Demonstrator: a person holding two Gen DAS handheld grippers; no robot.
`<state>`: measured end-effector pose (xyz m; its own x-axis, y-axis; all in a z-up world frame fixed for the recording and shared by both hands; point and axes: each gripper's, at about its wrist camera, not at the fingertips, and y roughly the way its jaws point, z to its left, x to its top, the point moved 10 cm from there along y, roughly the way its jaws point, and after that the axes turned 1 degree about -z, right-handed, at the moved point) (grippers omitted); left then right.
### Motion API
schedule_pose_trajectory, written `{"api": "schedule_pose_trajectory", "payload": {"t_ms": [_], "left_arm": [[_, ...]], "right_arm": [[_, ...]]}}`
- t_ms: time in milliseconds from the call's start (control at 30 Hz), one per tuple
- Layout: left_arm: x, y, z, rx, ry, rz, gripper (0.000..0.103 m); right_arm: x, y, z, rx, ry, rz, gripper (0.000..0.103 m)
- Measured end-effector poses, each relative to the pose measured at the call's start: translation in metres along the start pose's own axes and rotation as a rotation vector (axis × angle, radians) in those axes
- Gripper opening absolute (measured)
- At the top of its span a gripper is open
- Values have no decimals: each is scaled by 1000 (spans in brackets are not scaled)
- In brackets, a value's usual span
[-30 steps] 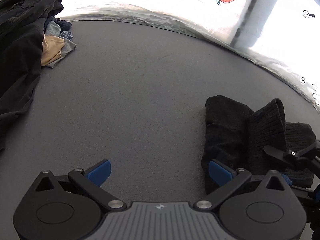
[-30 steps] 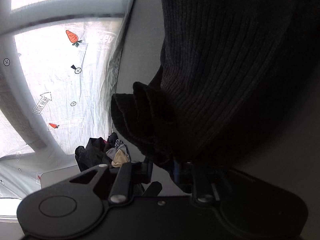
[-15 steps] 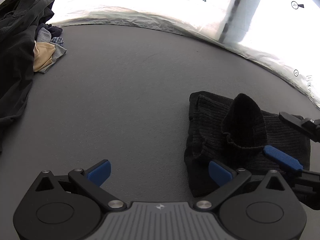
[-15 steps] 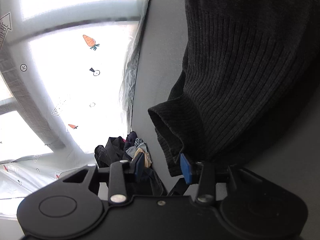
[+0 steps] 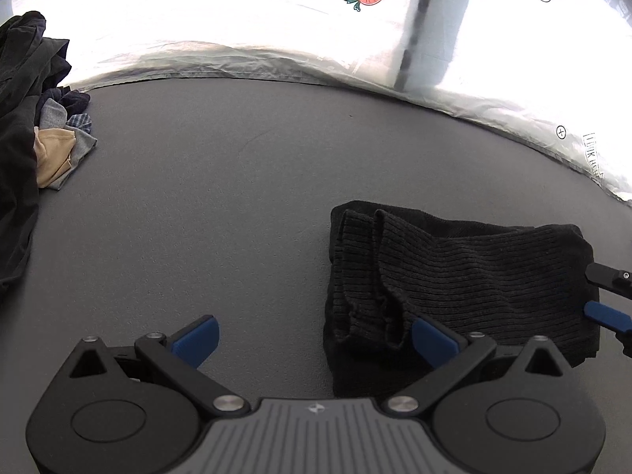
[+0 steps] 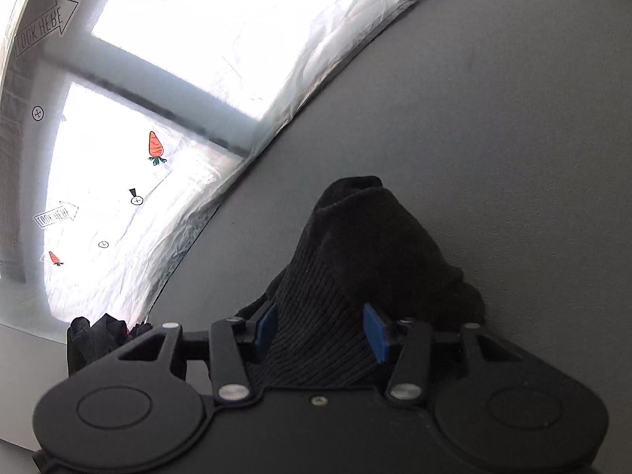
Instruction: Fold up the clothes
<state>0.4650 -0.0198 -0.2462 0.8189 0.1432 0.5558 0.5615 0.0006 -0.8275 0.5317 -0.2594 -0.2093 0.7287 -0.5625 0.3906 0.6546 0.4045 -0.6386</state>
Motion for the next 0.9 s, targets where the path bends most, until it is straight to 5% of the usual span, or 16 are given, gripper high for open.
{"api": "schedule_pose_trajectory", "payload": {"t_ms": [133, 233, 433, 500, 733, 900], "left_arm": [[4, 13, -8, -1, 35, 11, 103], [6, 26, -9, -8, 29, 29, 103], [8, 45, -6, -38, -14, 50, 103], [5, 51, -5, -66, -58, 65, 103], [-1, 59, 2, -122, -180, 87, 103], [0, 59, -2, -121, -162, 77, 103]], "right_arm": [[24, -3, -37, -155, -206, -97, 51], [26, 13, -51, -221, -262, -80, 52], [11, 25, -71, -116, -162, -3, 54], [7, 27, -75, -67, -101, 19, 63], [3, 39, -82, -95, -124, 49, 64], [-4, 43, -75, -100, -175, 40, 77]]}}
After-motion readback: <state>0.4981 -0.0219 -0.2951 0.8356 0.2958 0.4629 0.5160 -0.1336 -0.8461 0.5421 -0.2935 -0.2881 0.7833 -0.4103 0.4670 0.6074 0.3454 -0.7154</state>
